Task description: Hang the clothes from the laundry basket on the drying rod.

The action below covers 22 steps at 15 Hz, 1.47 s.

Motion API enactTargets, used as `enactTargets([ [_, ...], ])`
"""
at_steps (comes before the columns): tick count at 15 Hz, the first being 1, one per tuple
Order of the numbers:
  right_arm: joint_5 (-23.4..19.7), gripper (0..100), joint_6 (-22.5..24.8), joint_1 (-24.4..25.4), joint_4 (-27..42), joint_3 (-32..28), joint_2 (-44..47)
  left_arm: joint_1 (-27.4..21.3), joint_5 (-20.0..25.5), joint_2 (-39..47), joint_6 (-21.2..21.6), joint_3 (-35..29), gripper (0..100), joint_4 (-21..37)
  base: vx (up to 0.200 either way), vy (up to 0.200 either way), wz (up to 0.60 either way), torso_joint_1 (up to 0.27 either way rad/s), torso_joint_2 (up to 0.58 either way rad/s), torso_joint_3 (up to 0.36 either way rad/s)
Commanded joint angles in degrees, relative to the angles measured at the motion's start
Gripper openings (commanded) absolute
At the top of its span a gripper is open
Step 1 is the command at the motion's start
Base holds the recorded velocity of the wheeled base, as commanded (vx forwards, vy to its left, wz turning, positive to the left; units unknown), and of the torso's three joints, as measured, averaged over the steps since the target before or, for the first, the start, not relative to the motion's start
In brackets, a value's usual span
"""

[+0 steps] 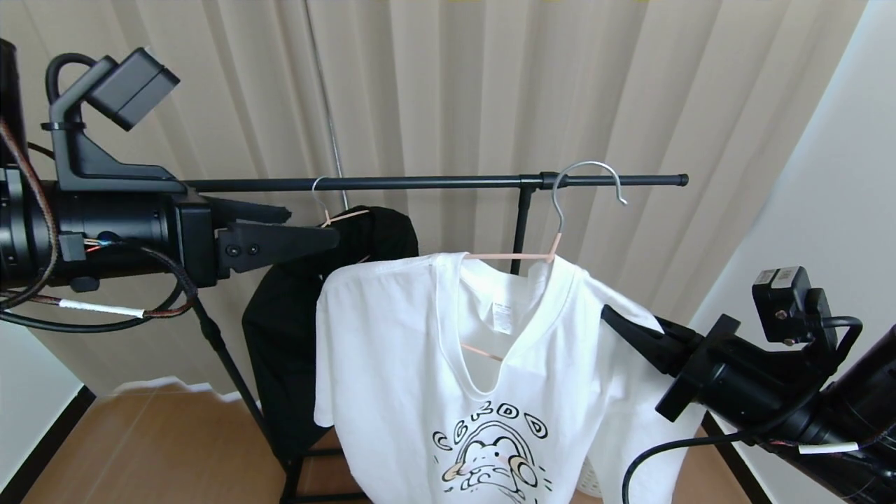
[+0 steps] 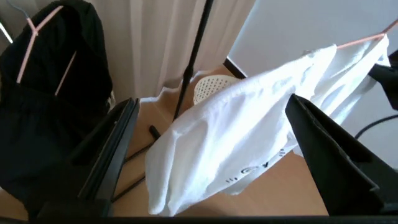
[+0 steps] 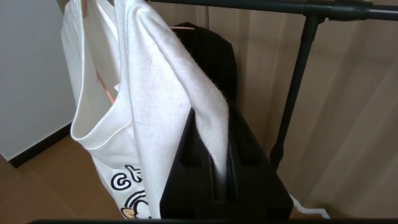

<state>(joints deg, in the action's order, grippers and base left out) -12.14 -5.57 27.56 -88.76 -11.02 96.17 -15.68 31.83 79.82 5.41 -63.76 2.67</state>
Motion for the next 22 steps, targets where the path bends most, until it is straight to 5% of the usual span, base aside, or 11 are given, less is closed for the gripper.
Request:
enactTargets([
  [1,-0.1,0,0.0,0.2,0.0,0.2,0.0,-2.0,0.2,1.4,1.4,-1.6,100,1.0,0.0,0.0,0.0,0.0,0.0,0.0],
  [6,-0.3,0,0.0,0.5,0.0,0.3,0.0,-5.8,3.6,6.4,7.2,-5.3,100,2.6,0.0,0.0,0.0,0.0,0.0,0.0],
  [10,-0.3,0,0.0,1.5,0.0,0.4,0.0,-6.5,8.4,13.6,12.3,-18.5,100,14.8,0.0,0.0,0.0,0.0,0.0,0.0],
  [15,-0.2,0,0.1,3.3,-0.1,0.2,1.4,-7.8,10.2,18.0,20.8,-24.5,100,24.4,0.0,0.0,0.0,0.0,0.0,0.0],
  [22,-0.1,0,0.2,3.9,-0.1,0.2,1.4,-9.9,10.2,21.4,28.5,-26.1,100,26.1,0.0,0.0,0.0,0.0,0.0,0.0],
])
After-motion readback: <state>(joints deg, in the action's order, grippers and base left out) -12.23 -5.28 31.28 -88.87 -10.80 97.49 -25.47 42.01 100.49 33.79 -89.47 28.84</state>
